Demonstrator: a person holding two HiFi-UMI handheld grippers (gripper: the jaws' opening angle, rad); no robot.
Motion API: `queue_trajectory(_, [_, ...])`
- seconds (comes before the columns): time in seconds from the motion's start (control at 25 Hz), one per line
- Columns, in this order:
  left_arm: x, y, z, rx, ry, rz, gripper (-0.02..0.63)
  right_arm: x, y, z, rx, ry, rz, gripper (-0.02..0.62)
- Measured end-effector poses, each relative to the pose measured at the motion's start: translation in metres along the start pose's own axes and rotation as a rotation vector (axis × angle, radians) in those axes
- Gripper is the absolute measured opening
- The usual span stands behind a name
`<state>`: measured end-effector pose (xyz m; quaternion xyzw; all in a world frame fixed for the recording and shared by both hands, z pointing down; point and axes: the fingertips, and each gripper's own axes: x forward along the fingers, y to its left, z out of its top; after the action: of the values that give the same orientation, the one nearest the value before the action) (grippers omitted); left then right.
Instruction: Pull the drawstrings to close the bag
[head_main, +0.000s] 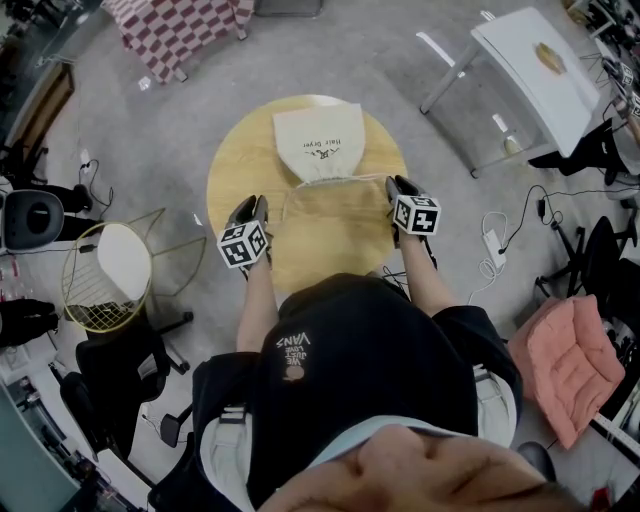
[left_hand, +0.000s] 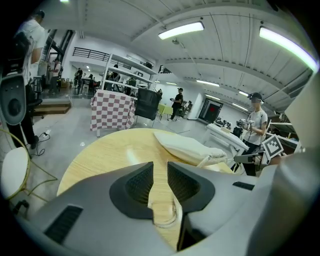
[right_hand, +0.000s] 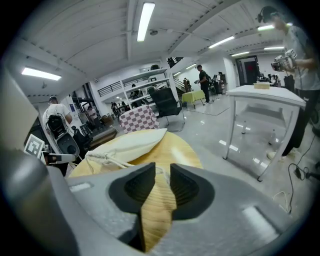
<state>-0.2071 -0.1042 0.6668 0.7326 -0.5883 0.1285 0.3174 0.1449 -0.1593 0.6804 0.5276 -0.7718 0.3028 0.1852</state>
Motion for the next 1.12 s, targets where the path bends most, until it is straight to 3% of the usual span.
queue_trajectory(0.12, [-0.001, -0.001, 0.002, 0.001, -0.008, -0.002, 0.086, -0.001, 0.0, 0.0, 0.002, -0.003, -0.002, 0.117])
queue_trajectory(0.64, [-0.003, -0.016, 0.016, 0.043, -0.047, -0.043, 0.084, -0.01, 0.005, 0.02, -0.011, -0.079, 0.008, 0.118])
queue_trajectory(0.96, [-0.008, -0.027, 0.04, 0.076, -0.104, -0.084, 0.084, -0.02, 0.016, 0.052, -0.032, -0.156, 0.022, 0.118])
queue_trajectory(1.12, [-0.017, -0.035, 0.061, 0.109, -0.157, -0.102, 0.084, -0.03, 0.03, 0.076, -0.093, -0.217, 0.033, 0.116])
